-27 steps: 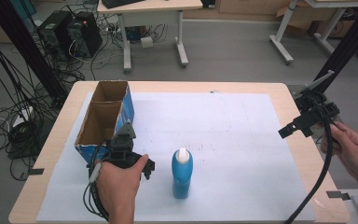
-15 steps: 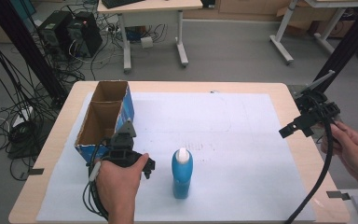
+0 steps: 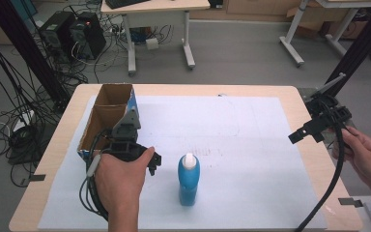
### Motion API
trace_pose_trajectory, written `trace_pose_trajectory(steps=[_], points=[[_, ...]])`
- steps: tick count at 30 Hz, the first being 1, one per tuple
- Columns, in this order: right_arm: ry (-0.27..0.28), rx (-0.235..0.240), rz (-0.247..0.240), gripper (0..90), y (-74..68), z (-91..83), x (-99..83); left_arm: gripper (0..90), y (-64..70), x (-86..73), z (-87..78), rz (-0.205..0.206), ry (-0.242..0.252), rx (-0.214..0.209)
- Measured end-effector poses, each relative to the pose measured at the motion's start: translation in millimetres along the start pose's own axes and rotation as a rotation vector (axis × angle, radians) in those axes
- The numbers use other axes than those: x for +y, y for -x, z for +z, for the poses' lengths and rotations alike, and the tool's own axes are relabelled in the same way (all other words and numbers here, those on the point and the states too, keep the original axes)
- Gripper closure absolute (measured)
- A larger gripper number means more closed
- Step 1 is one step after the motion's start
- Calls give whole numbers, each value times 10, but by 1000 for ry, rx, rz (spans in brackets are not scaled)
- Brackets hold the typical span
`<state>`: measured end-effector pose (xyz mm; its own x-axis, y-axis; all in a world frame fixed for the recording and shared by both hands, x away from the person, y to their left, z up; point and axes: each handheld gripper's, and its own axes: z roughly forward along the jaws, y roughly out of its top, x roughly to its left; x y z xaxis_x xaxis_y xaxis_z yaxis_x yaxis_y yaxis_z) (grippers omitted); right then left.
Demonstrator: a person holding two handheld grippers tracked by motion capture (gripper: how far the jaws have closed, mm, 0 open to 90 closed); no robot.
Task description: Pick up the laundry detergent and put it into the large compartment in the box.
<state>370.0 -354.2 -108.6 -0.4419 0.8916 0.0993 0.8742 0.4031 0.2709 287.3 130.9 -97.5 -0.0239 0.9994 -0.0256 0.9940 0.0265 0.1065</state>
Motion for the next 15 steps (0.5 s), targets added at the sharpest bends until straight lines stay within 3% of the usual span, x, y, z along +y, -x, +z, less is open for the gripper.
trace_pose_trajectory(steps=[15], points=[[7, -9, -5, 35, -23, -59, -33, 80, 354, -13, -560, 43, 61, 27]])
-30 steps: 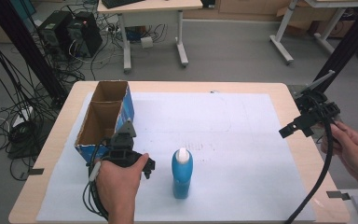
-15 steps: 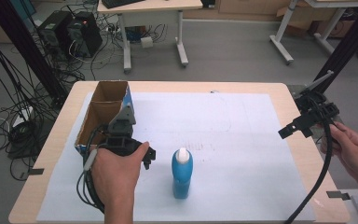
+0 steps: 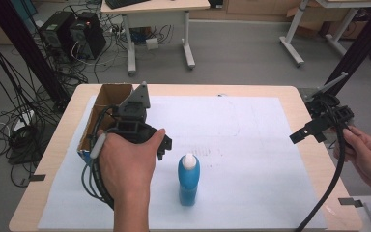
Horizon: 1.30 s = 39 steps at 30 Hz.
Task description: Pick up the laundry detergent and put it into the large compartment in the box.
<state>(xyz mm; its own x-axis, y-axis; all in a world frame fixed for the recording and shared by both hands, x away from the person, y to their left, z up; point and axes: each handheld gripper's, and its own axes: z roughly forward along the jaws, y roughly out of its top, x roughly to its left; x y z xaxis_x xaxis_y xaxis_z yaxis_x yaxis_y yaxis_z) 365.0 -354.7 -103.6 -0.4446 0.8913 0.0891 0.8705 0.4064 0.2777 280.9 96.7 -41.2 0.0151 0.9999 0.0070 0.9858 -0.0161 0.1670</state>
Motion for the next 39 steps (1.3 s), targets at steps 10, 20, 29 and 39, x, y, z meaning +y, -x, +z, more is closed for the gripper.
trace_pose_trajectory(steps=[10, 20, 29, 39], points=[[2, 5, 13, 35, 56, -23, -43, 77, 256, 27, -126, 43, 18, -10], [10, 8, 22, 35, 99, -54, -106, 76, 486, 68, -130, 75, 22, -34], [16, 13, 20, 35, 120, -72, -171, 74, 649, 81, -91, 95, 17, -33], [26, 11, 23, 35, 125, -119, -251, 73, 766, 115, 64, 106, 4, -45]])
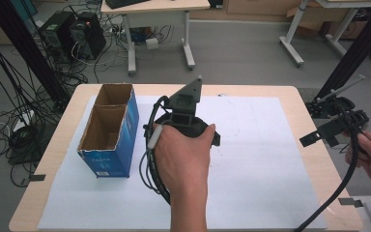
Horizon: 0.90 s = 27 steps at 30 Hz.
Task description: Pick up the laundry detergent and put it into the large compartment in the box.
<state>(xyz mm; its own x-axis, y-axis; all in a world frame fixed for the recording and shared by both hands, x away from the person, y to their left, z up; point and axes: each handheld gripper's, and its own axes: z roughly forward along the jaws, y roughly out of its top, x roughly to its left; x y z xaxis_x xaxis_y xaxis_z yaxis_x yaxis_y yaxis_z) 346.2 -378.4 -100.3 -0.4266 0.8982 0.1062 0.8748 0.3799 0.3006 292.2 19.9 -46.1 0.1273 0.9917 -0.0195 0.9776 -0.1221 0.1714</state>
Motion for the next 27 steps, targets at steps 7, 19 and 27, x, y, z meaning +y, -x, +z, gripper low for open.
trace_pose_trajectory(steps=[7, 19, 27], points=[[8, 12, 6, 35, 51, -8, -58, 73, 80, 14, 117, -6, -12, 9], [14, 22, 10, 35, 78, -8, -101, 73, 110, 6, 295, -15, -25, 1], [19, 20, 9, 35, 69, -13, -121, 73, 112, 7, 425, -20, -34, -2]])
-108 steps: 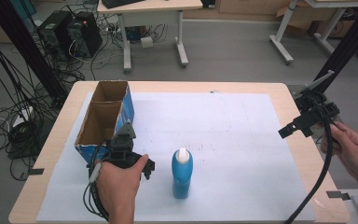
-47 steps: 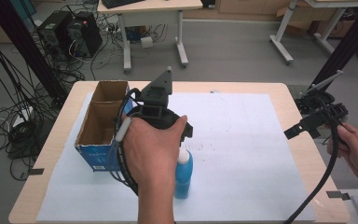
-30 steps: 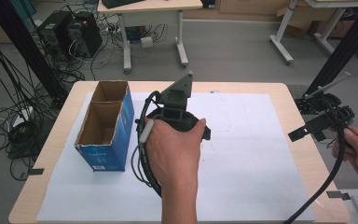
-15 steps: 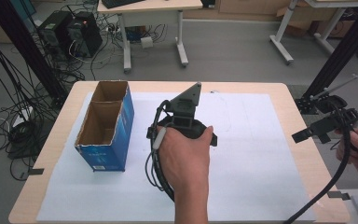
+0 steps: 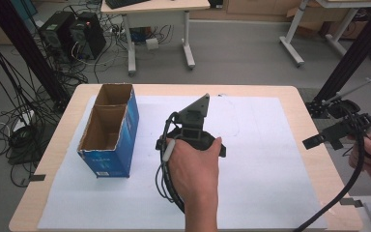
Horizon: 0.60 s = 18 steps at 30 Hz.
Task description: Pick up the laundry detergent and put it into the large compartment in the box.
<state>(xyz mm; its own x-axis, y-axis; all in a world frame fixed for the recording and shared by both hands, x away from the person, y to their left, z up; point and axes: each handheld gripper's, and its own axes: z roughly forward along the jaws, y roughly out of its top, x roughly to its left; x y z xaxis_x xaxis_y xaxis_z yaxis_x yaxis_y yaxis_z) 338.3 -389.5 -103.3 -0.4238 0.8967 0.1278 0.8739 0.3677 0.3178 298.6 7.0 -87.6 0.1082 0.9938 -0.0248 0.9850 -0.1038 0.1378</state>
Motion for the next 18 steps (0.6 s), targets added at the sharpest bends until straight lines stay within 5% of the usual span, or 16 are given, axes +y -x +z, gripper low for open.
trace_pose_trajectory(steps=[18], points=[[-18, -10, -4, 36, -31, 94, 8, 73, 12, -35, 210, -1, 5, 13]])
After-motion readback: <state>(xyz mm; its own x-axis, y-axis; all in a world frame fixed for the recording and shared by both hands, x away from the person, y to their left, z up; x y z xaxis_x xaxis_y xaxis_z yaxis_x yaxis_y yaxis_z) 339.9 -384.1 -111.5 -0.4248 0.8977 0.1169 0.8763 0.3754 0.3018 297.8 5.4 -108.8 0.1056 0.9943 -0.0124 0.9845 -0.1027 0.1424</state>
